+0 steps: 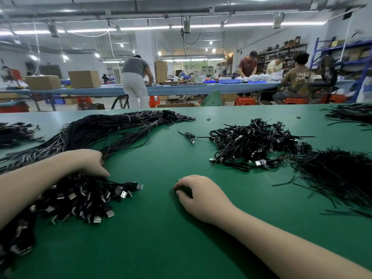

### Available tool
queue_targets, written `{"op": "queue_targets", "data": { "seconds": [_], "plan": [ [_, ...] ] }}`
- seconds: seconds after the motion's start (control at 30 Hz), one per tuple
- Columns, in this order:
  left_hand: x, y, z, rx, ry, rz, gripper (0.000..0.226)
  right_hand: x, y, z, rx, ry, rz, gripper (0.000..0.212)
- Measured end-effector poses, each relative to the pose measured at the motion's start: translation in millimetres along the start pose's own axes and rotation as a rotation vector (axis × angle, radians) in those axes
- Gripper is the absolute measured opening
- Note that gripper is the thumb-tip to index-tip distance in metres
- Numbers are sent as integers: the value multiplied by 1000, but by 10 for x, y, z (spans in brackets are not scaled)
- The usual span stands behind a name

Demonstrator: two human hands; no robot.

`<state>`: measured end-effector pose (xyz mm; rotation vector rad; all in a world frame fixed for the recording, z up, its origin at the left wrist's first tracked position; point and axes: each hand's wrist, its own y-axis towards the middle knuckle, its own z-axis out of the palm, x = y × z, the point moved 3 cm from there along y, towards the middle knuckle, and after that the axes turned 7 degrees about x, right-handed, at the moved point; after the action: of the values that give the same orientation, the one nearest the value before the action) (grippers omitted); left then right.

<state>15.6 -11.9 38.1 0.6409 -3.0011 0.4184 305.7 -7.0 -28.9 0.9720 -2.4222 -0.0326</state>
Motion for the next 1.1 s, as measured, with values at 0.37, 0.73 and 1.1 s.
{"op": "queue_targets", "data": {
  "seconds": [0.37,0.73,1.1],
  "plan": [
    [-88,171,195,-333,-193,78,36,33,-29,-6,-8,-8,-2,26],
    [5,148,36,-74,218,-24,31,33,-27,-6,3,-17,-21,26],
    [-89,389,147,-25,-582,-165,31,30,-19,4,-4,-15,-22,25]
  ]
}}
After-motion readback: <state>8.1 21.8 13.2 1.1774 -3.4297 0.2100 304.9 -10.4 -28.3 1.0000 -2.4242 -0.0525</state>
